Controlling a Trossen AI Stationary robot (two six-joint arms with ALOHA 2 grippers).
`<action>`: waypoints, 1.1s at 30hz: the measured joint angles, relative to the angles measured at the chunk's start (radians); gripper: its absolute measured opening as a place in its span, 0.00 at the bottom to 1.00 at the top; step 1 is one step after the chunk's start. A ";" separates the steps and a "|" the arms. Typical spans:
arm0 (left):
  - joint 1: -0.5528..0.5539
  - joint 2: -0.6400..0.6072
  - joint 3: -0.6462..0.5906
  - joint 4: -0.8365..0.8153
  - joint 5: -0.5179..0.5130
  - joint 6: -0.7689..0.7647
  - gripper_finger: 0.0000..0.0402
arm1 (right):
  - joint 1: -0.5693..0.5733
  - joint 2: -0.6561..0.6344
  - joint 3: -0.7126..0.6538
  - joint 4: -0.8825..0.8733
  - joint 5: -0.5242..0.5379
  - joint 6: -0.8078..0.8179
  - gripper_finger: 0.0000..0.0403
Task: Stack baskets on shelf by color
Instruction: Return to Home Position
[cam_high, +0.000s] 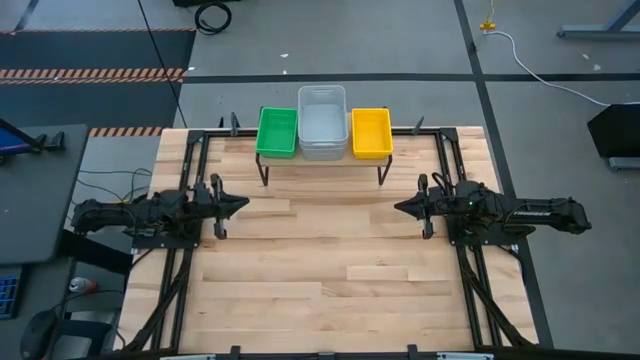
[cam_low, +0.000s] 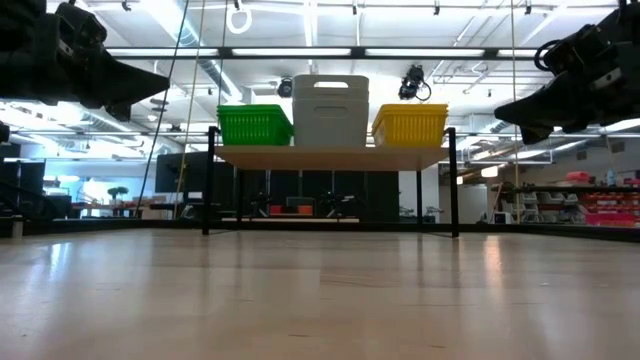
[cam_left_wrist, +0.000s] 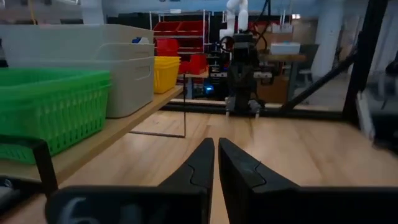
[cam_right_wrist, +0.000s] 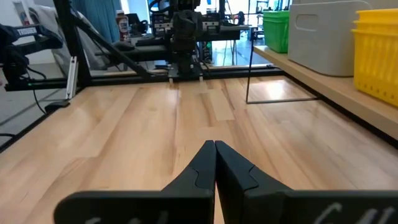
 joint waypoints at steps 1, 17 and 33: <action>0.000 0.000 0.000 -0.002 0.001 0.031 0.08 | 0.000 0.000 0.000 0.000 0.000 0.000 0.02; -0.002 0.000 -0.001 0.014 0.462 0.101 0.08 | 0.000 0.000 0.000 0.001 0.000 0.001 0.02; -0.001 0.000 -0.001 0.017 0.225 -0.025 0.07 | 0.000 0.000 0.000 0.001 0.000 0.002 0.02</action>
